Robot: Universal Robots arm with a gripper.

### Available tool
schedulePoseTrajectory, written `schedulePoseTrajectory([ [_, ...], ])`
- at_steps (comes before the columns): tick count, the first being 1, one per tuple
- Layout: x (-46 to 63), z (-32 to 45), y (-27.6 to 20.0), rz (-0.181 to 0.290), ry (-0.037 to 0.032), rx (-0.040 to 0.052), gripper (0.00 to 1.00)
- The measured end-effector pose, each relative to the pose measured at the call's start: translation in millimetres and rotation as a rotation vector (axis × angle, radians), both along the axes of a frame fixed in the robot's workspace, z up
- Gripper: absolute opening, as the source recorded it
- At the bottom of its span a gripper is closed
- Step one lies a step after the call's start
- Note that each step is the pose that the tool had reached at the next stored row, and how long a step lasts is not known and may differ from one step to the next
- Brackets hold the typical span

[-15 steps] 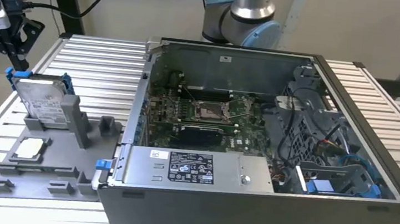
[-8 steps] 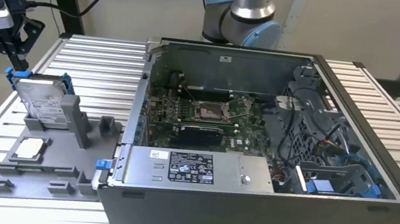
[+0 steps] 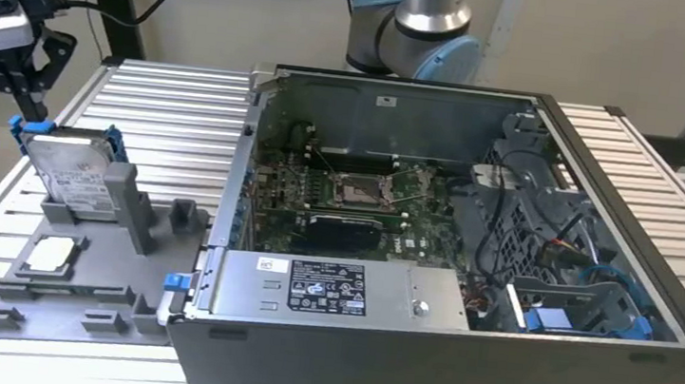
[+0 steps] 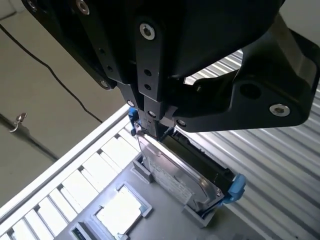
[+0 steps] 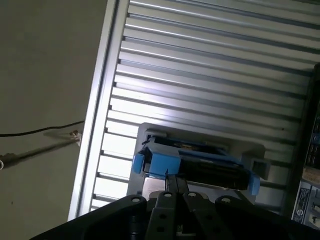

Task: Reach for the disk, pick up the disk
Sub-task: 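Pick up the disk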

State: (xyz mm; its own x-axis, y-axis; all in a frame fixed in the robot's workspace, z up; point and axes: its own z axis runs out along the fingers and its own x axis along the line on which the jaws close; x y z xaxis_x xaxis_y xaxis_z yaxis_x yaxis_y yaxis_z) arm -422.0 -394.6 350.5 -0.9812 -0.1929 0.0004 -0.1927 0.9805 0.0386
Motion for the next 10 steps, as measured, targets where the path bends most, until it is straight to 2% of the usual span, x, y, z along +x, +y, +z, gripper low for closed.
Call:
schedulePoseTrajectory([
  [10,0.0,0.0,0.0,0.159,0.0000,-0.0001,0.00],
])
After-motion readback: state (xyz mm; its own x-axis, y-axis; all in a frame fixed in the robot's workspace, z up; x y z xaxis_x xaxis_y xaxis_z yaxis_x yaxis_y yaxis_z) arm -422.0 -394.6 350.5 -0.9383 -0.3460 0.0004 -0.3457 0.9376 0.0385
